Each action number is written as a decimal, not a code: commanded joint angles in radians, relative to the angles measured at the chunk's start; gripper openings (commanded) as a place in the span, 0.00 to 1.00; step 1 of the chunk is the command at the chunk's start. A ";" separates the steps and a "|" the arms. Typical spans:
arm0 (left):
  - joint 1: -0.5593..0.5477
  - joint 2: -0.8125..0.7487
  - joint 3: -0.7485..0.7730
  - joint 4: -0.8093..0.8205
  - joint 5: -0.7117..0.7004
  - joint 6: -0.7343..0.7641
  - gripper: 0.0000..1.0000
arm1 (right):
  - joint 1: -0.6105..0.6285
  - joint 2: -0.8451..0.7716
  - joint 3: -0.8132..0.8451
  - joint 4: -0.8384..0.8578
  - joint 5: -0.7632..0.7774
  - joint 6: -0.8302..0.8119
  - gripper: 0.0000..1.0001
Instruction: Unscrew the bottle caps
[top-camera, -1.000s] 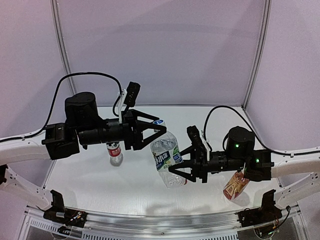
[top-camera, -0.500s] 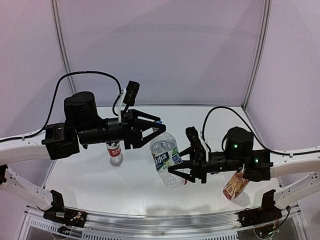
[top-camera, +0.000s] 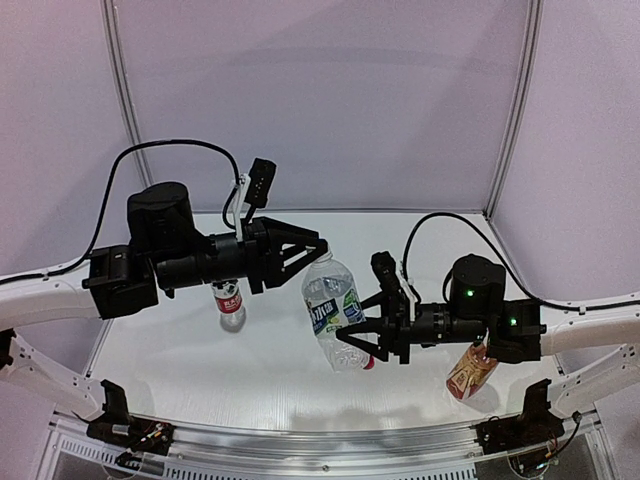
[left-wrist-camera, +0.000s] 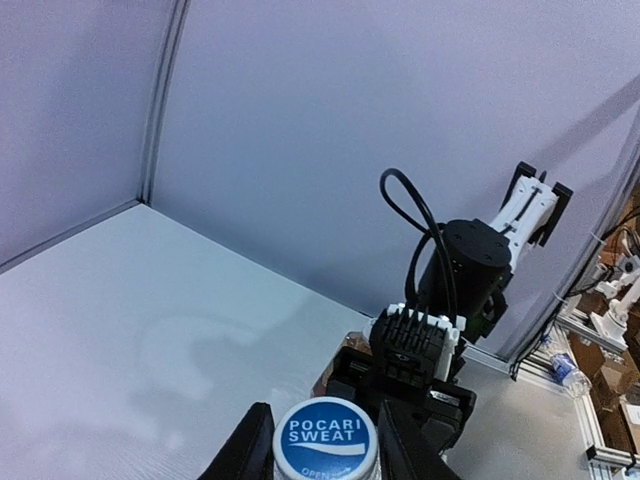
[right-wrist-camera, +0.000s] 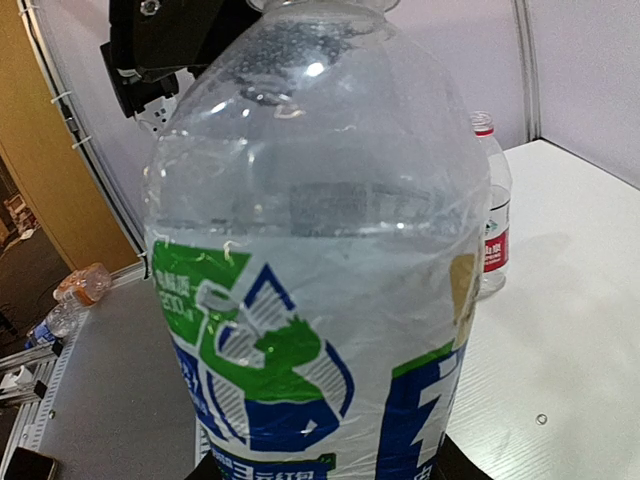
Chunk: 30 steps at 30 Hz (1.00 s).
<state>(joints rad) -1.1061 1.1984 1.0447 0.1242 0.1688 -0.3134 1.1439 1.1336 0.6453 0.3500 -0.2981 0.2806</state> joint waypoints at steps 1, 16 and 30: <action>-0.006 0.010 0.042 -0.034 -0.128 -0.025 0.32 | 0.009 0.000 0.021 -0.041 0.157 -0.010 0.00; -0.152 0.277 0.282 -0.202 -0.603 -0.129 0.19 | 0.008 0.034 0.053 -0.144 0.431 -0.010 0.00; -0.303 0.425 0.448 -0.333 -1.016 -0.212 0.20 | 0.007 0.075 0.096 -0.245 0.673 0.057 0.00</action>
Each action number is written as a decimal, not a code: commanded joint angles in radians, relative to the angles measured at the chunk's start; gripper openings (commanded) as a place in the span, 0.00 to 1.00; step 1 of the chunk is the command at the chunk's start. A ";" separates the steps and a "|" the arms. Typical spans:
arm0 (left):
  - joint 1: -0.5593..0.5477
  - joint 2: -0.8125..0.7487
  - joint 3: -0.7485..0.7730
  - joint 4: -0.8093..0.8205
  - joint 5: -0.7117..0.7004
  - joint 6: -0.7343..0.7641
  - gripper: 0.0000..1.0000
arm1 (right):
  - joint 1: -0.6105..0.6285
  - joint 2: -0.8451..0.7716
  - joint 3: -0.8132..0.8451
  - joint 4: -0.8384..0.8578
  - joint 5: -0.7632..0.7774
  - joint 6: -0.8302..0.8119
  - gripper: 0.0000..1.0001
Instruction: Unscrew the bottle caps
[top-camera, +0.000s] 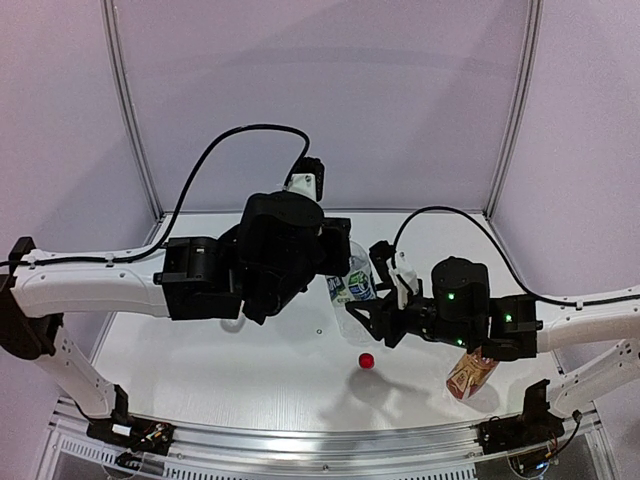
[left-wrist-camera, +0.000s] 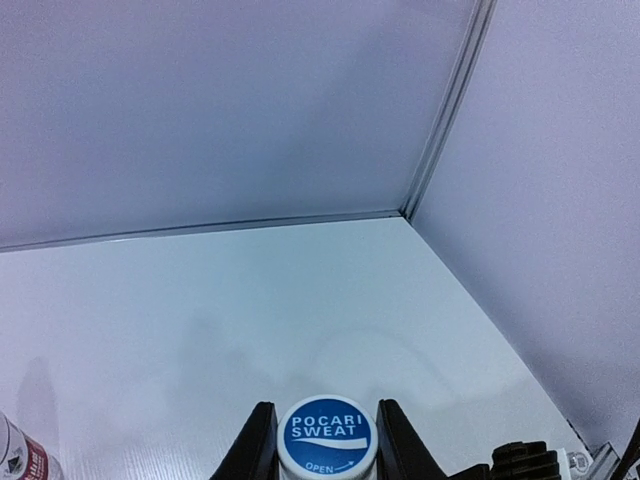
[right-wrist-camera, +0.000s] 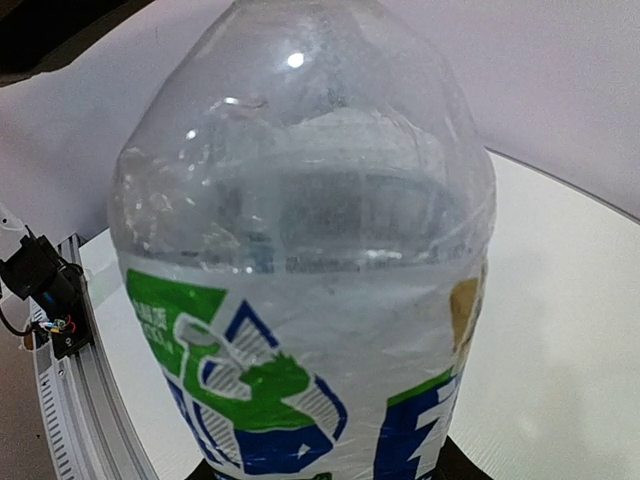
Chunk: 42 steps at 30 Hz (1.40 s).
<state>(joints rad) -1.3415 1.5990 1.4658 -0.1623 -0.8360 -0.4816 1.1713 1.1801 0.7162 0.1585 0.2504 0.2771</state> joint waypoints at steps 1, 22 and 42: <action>-0.070 0.029 0.026 -0.044 -0.014 -0.049 0.20 | -0.019 0.029 0.024 -0.052 0.121 0.060 0.00; -0.106 -0.220 -0.110 -0.019 -0.053 0.207 0.67 | -0.019 0.022 0.016 -0.019 0.022 0.034 0.00; 0.114 -0.480 -0.454 0.303 0.879 0.319 0.74 | -0.019 -0.041 -0.057 0.208 -0.583 -0.019 0.00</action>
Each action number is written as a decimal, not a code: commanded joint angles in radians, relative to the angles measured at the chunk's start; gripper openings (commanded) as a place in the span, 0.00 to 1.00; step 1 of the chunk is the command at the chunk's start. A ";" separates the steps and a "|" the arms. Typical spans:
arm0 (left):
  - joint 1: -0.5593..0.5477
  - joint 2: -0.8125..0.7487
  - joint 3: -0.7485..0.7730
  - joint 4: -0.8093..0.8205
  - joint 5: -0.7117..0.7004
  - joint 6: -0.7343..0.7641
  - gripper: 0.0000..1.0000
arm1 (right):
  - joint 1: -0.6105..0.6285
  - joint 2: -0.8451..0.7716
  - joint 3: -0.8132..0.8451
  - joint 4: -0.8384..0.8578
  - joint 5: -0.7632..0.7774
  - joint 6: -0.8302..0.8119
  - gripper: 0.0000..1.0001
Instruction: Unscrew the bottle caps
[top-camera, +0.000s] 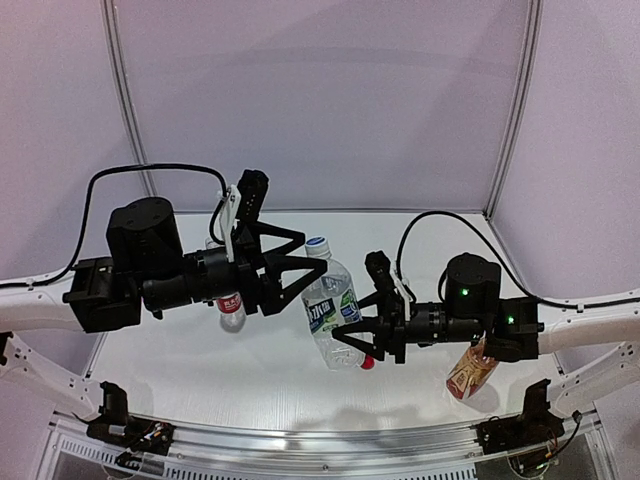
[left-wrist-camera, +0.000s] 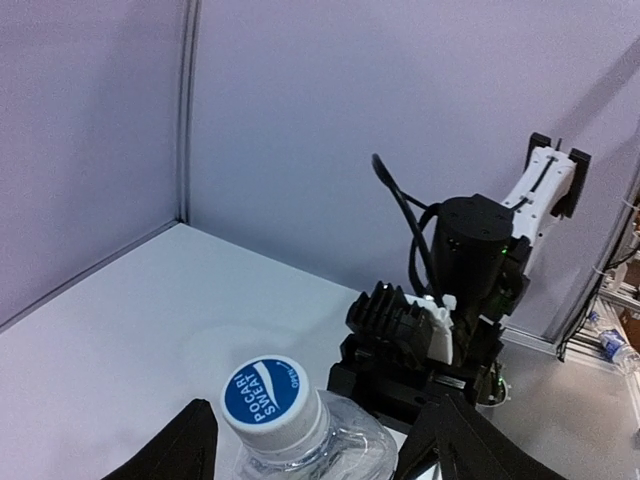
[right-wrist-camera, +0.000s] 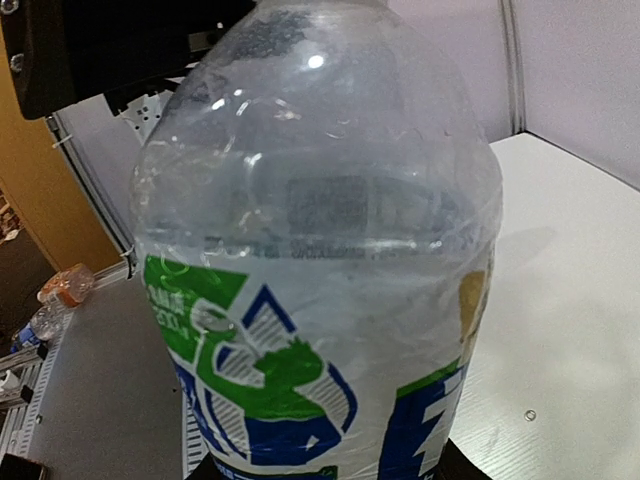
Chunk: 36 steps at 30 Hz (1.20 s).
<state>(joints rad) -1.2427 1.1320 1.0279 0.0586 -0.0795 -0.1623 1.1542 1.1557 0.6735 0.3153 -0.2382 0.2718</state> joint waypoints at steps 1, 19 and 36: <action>0.019 -0.011 -0.014 0.083 0.121 -0.004 0.73 | -0.002 -0.016 -0.015 0.051 -0.096 -0.015 0.00; 0.100 0.064 0.018 0.130 0.255 -0.080 0.55 | -0.002 -0.014 -0.012 0.054 -0.113 -0.015 0.00; 0.101 0.084 0.029 0.128 0.209 -0.140 0.24 | -0.002 -0.011 -0.001 0.009 -0.003 -0.017 0.00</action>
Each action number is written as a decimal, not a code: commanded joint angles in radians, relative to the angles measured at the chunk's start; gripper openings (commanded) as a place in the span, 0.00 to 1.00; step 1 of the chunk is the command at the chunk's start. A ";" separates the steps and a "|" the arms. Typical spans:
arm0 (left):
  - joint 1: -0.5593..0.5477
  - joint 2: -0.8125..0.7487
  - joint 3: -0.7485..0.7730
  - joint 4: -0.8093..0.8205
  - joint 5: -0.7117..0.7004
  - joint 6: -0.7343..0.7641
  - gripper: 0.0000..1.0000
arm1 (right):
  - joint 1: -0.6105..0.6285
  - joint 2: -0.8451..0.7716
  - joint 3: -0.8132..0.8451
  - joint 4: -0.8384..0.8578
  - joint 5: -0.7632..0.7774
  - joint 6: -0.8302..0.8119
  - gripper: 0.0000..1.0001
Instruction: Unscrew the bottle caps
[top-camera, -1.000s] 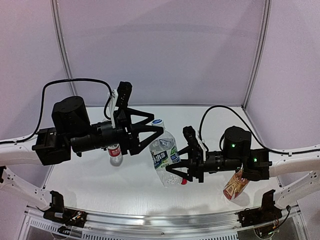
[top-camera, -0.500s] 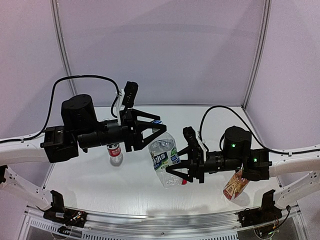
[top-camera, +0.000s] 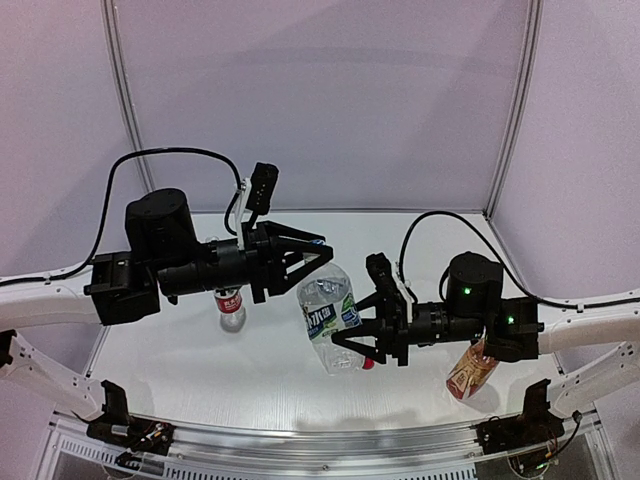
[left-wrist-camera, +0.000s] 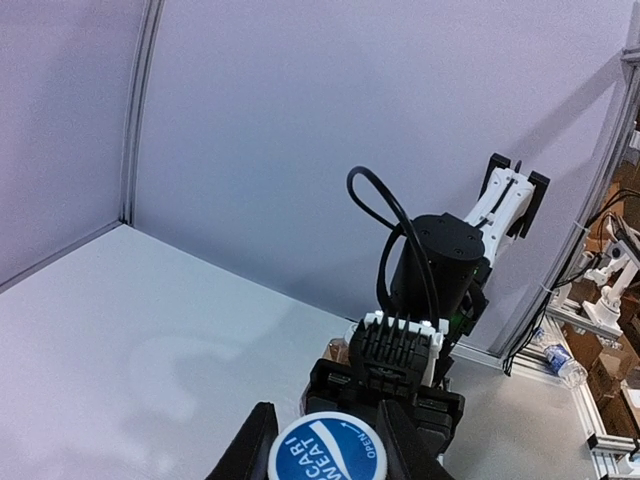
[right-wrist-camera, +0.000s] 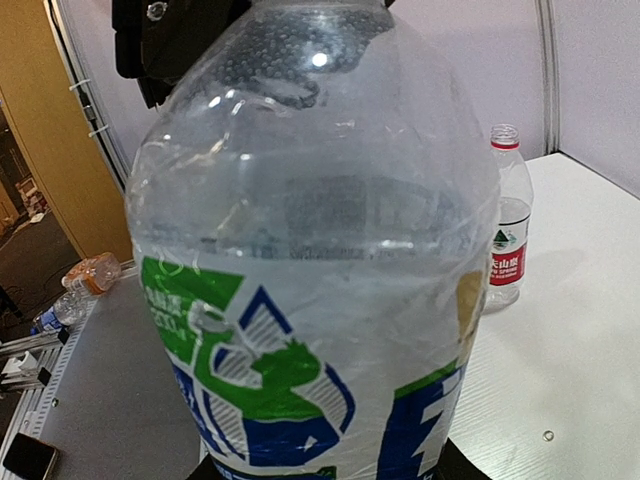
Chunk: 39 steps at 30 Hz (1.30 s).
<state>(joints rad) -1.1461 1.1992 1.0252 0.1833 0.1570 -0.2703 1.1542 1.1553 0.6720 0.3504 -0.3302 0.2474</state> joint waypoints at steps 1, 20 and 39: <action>0.004 0.021 0.036 0.000 -0.049 -0.048 0.24 | -0.002 -0.011 0.002 -0.035 0.126 0.010 0.00; -0.186 0.395 0.414 -0.322 -0.909 -0.250 0.23 | -0.002 0.067 0.086 -0.269 0.686 0.083 0.00; -0.215 0.153 0.205 -0.177 -0.880 -0.087 0.95 | -0.001 0.053 0.089 -0.266 0.599 0.064 0.00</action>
<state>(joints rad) -1.3613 1.4464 1.3025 -0.0349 -0.7048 -0.4149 1.1553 1.2232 0.7433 0.0990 0.2905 0.3050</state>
